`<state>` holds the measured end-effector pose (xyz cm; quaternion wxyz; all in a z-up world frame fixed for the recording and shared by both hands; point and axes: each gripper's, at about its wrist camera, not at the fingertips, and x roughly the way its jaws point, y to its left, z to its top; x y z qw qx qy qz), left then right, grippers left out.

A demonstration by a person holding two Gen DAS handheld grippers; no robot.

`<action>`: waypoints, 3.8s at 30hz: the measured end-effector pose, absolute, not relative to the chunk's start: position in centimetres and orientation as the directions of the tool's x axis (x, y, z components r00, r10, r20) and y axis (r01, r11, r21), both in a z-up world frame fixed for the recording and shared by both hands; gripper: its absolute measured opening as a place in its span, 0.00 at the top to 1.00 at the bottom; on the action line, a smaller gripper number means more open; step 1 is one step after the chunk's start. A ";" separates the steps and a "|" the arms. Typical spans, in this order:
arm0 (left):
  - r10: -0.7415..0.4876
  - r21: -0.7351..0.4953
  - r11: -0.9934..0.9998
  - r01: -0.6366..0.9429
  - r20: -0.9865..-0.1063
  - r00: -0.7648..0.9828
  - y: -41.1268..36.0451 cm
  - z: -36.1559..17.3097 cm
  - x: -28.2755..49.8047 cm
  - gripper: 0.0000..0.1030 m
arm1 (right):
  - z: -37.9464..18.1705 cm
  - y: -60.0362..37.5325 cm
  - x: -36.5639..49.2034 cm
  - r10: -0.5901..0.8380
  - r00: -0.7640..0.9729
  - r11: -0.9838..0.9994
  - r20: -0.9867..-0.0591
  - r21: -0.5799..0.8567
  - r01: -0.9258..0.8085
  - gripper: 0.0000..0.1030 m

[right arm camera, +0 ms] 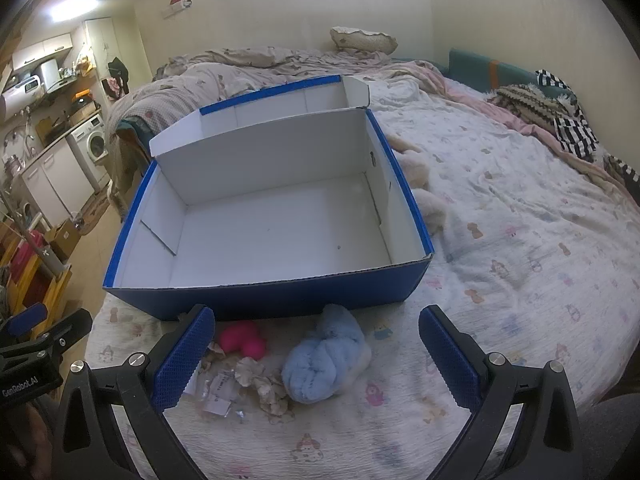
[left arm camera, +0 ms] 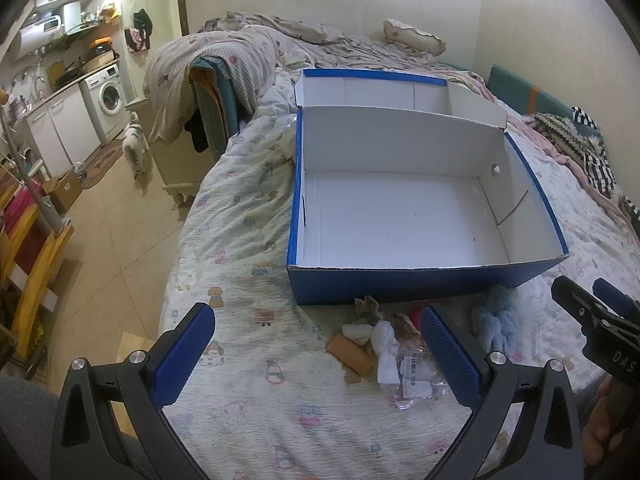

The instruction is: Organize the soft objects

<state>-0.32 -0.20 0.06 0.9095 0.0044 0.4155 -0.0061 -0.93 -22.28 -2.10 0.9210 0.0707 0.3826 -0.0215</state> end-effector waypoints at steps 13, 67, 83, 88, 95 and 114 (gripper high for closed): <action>-0.013 0.000 1.000 0.020 -0.755 0.656 -0.3 0.3 -0.4 0.01 | -2.1 -22.3 -1.0 0.015 0.707 0.989 -0.707 0.113 0.093 0.00; -0.137 -0.160 0.982 -0.099 -0.969 0.207 2.8 -8.9 8.0 0.44 | -5.5 -26.5 4.2 0.211 0.484 0.959 -0.849 0.276 0.067 0.00; -0.257 -0.265 0.945 -0.191 -0.964 0.064 0.6 -15.5 9.1 0.65 | -6.7 -25.4 5.3 0.188 0.459 0.973 -0.869 0.227 0.031 0.00; -0.268 -0.278 0.939 -0.200 -0.960 0.077 1.1 -15.1 8.9 0.93 | -7.0 -25.0 5.5 0.184 0.447 0.977 -0.875 0.212 0.014 0.00; -0.231 -0.248 0.961 -0.125 -0.964 0.135 0.6 -12.5 7.7 0.94 | -7.5 -25.5 5.5 0.197 0.428 0.972 -0.882 0.231 0.029 0.00; -0.128 -0.134 0.991 -0.006 -0.958 0.256 -0.2 -8.7 6.8 0.94 | -12.3 -25.0 7.8 0.201 0.237 0.958 -0.950 0.241 0.153 0.20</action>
